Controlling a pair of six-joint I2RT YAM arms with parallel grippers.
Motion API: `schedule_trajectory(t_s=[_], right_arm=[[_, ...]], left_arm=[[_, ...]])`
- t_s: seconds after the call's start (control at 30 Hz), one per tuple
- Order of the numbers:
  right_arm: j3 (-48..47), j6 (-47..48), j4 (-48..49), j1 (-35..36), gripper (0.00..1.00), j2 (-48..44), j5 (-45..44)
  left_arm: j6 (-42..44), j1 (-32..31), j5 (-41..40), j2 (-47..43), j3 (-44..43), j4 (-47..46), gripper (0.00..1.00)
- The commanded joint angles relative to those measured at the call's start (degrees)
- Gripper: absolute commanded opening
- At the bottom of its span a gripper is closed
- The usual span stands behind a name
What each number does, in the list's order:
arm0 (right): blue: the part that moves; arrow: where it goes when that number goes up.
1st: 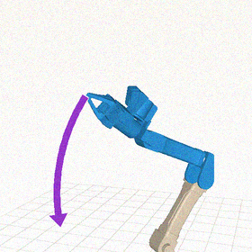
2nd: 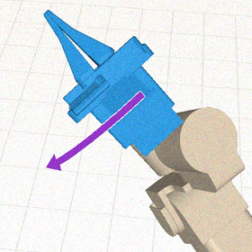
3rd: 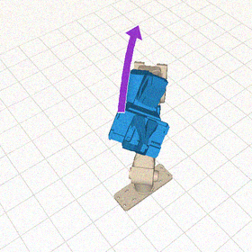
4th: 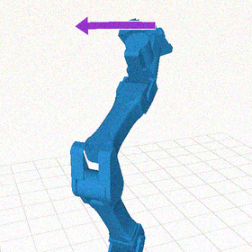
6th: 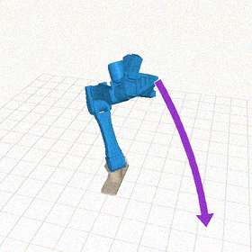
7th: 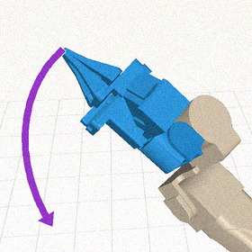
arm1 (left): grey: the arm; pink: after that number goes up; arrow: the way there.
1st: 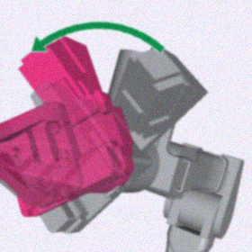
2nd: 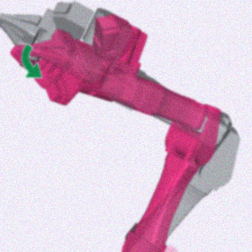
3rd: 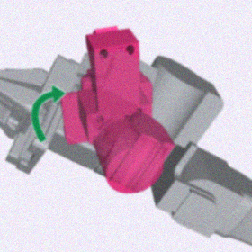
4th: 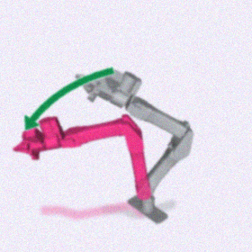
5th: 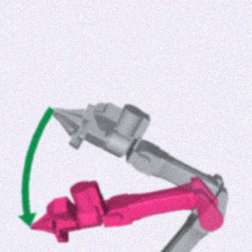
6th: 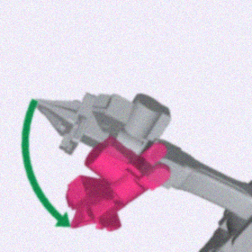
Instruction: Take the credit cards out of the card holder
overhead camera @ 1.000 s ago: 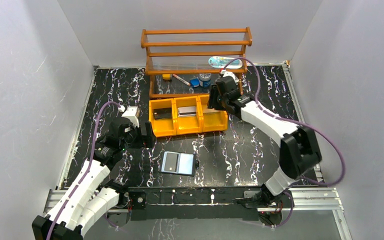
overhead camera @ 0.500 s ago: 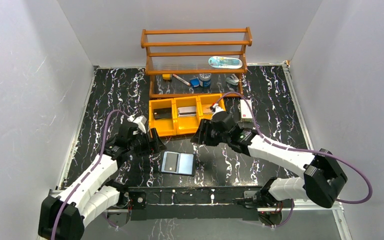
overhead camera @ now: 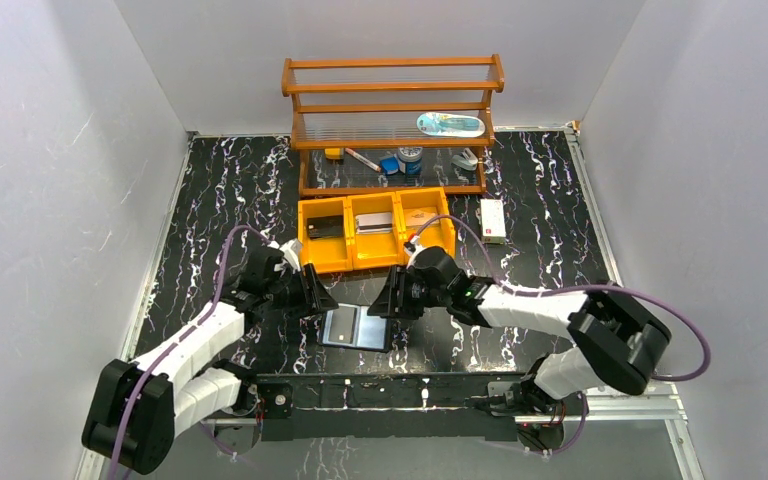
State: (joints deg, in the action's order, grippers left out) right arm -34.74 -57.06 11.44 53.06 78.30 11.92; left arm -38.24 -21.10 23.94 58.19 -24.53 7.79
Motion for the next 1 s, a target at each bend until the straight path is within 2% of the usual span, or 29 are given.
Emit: schedule_trajectory(t_s=[0.0, 0.3, 0.4, 0.6, 0.67, 0.73, 0.97], right_arm=[[-0.5, -1.5, 11.0, 0.2, 0.52, 3.8, 6.6], [-0.9, -3.7, 16.9, 0.3, 0.49, 11.3, 9.6], [-3.2, -4.2, 17.9, 1.0, 0.47, 16.3, 11.4], [-2.6, -6.5, 19.8, 2.9, 0.43, 21.1, 6.9], [-1.7, -7.2, 21.0, 3.1, 0.42, 22.9, 6.4], [-0.8, -8.1, 23.2, 3.1, 0.39, 24.0, 6.3], [1.0, -9.8, 26.1, 3.5, 0.23, 24.1, 5.2]], left_arm=[[1.0, 0.2, 2.9, 1.0, 0.2, -1.3, 0.42], [2.9, -0.6, 5.1, 6.9, -0.4, -4.5, 0.34], [2.0, -0.9, 2.4, 8.1, -0.1, -4.0, 0.33], [-0.2, -1.8, 4.5, 9.2, 2.8, -7.4, 0.29], [-0.3, -2.4, 5.1, 9.0, 3.6, -7.7, 0.24], [-1.0, -3.2, 4.6, 7.8, 4.8, -7.6, 0.21], [-3.3, -4.8, 2.1, 1.6, 8.3, -5.8, 0.21]])
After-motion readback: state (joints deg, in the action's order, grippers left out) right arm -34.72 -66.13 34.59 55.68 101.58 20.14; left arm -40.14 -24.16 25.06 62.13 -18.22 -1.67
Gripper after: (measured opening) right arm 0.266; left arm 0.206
